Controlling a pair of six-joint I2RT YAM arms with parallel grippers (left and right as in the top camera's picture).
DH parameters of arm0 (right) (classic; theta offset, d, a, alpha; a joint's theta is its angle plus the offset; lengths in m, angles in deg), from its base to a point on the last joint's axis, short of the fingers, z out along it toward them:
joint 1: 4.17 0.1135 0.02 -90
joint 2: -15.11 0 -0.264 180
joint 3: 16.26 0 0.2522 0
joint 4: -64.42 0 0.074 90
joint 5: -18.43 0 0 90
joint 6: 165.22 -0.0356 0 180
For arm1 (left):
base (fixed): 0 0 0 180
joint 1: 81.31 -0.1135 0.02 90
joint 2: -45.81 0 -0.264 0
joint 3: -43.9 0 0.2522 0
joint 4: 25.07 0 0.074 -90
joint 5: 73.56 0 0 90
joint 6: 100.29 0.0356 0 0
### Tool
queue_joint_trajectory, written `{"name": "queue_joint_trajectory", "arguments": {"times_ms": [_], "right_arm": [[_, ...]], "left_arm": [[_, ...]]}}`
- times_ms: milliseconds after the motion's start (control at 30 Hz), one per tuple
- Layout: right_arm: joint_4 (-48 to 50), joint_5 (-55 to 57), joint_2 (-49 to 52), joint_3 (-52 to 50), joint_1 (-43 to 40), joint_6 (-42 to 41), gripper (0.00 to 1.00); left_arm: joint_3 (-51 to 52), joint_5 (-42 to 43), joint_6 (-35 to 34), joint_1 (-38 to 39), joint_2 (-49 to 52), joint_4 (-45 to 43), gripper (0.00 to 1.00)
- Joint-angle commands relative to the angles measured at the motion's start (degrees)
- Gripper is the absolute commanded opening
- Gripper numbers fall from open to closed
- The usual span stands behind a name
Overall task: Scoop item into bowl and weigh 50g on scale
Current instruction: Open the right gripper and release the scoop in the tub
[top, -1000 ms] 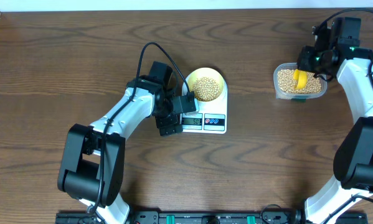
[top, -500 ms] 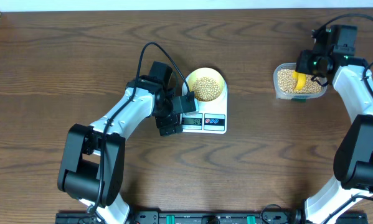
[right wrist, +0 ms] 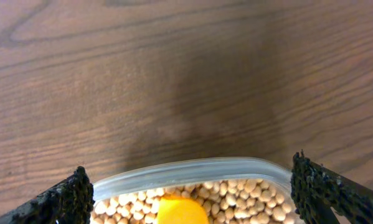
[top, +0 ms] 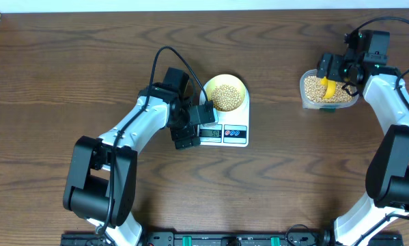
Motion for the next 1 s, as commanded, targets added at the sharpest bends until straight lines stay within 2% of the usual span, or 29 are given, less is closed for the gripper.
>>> {"name": "queue_joint_trajectory", "arguments": {"times_ms": [0,400,600,967], "right_arm": [[1.8,2.5,0.2,-0.1,0.5,0.3,0.99],[17.5,3.2,0.2,-0.1,0.8,-0.5,0.99],[24.0,-3.4,0.2,-0.1,1.8,-1.2,0.99],[26.4,-6.1,0.2,-0.1,8.0,-3.3,0.99]], "left_arm": [[0.4,-0.3,1.0,-0.3,-1.2,0.2,0.98],[0.4,-0.3,1.0,-0.3,-1.2,0.2,0.98],[0.4,-0.3,1.0,-0.3,-1.2,0.2,0.98],[0.4,-0.3,1.0,-0.3,-1.2,0.2,0.98]]}}
